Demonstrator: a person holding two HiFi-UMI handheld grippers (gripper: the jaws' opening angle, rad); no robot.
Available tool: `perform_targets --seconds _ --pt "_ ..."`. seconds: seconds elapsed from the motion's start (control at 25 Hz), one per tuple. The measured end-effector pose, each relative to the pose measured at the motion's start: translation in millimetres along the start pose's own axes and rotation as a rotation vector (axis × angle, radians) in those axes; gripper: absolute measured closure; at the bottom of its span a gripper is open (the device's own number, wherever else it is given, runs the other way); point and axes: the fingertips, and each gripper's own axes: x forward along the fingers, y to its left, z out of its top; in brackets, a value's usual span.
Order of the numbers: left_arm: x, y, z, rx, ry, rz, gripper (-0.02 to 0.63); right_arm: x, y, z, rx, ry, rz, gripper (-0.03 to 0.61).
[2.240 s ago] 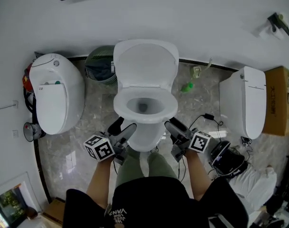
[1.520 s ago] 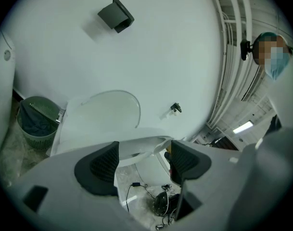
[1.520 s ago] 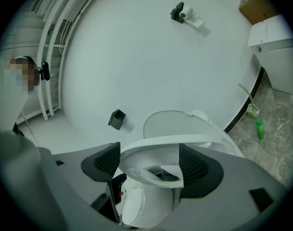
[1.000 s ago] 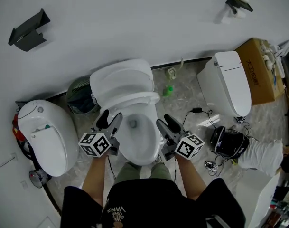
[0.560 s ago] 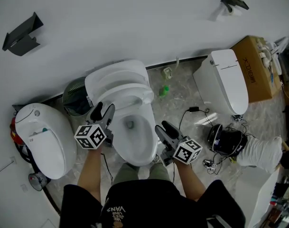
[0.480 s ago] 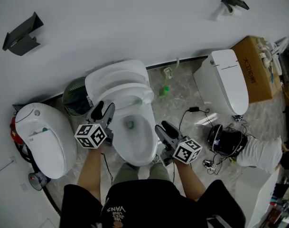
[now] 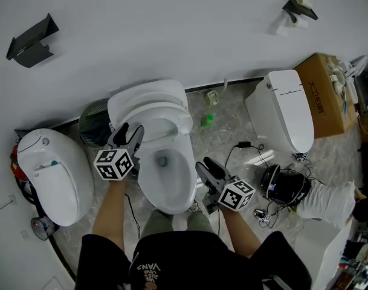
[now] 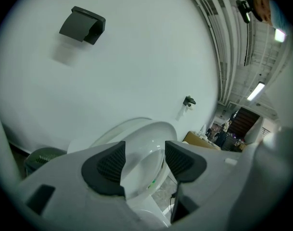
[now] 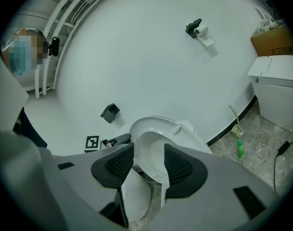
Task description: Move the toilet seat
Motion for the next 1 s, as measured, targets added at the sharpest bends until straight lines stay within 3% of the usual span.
perform_targets --seconds 0.32,0.64,0.8,1.0 --pt "2 -11 0 0.006 -0.008 0.010 0.345 -17 -6 2 -0.001 0.013 -0.016 0.396" --pt "-28 -33 3 0.008 -0.073 0.049 0.394 -21 4 8 -0.028 0.023 0.042 0.397" --pt "-55 -45 6 0.045 -0.110 0.116 0.486 -25 14 10 -0.093 0.037 0.070 0.412" --pt "-92 -68 13 0.134 -0.161 0.179 0.601 -31 20 13 -0.195 0.058 0.059 0.506"
